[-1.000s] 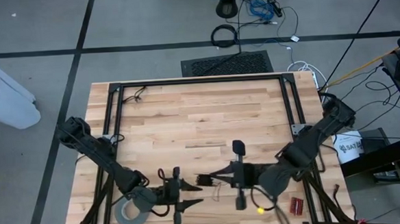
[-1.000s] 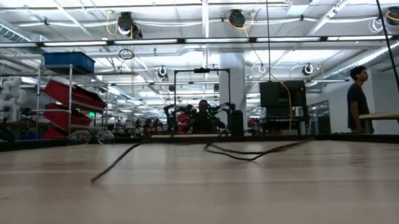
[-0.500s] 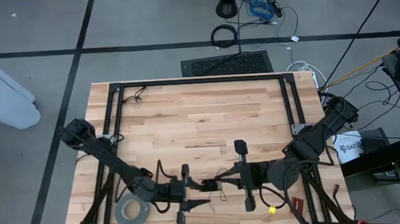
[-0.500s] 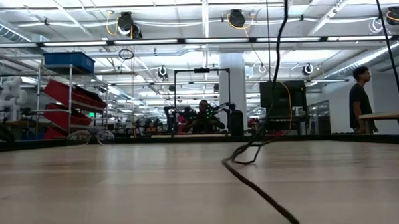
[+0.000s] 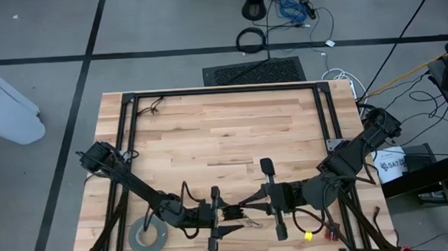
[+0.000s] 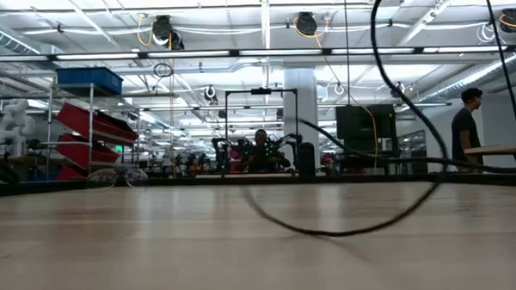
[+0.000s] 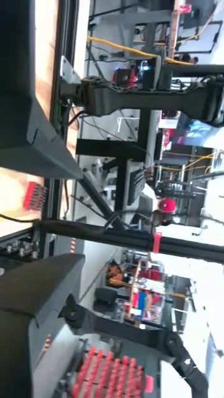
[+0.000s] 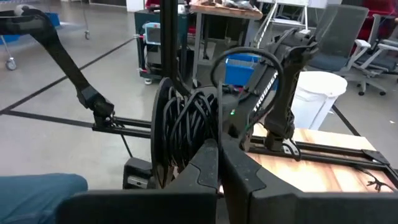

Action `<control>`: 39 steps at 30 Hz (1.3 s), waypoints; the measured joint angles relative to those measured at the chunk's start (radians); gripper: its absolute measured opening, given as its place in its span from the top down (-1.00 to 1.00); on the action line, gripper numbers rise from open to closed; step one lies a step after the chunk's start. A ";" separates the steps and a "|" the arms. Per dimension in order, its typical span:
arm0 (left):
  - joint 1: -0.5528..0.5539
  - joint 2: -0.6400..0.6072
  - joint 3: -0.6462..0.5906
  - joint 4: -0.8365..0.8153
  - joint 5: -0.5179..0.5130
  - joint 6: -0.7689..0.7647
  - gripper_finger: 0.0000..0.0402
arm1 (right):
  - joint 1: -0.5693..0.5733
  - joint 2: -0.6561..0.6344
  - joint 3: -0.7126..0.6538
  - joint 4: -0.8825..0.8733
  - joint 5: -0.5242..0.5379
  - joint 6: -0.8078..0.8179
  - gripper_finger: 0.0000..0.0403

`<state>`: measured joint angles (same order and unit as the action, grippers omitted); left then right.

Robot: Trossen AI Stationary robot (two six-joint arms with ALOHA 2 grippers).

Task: Coil cords
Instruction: Coil the black wire onto the spool

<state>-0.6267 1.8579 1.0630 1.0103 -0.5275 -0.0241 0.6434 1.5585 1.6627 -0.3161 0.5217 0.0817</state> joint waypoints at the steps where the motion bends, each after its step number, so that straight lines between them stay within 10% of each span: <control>1: 0.003 0.005 0.000 0.013 0.000 -0.009 -0.10 | 0.000 0.000 0.000 0.000 0.000 -0.002 1.00; 11: 0.030 0.009 0.009 0.031 0.075 -0.019 -0.48 | -0.003 0.001 0.000 0.070 0.001 -0.062 1.00; 39: 0.060 0.055 0.060 -0.010 0.054 0.082 -0.29 | -0.004 0.001 0.000 0.119 0.000 -0.139 1.00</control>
<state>-0.5667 1.9125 1.1233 1.0004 -0.4735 0.0581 0.6397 1.5593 1.6627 -0.1969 0.5218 -0.0577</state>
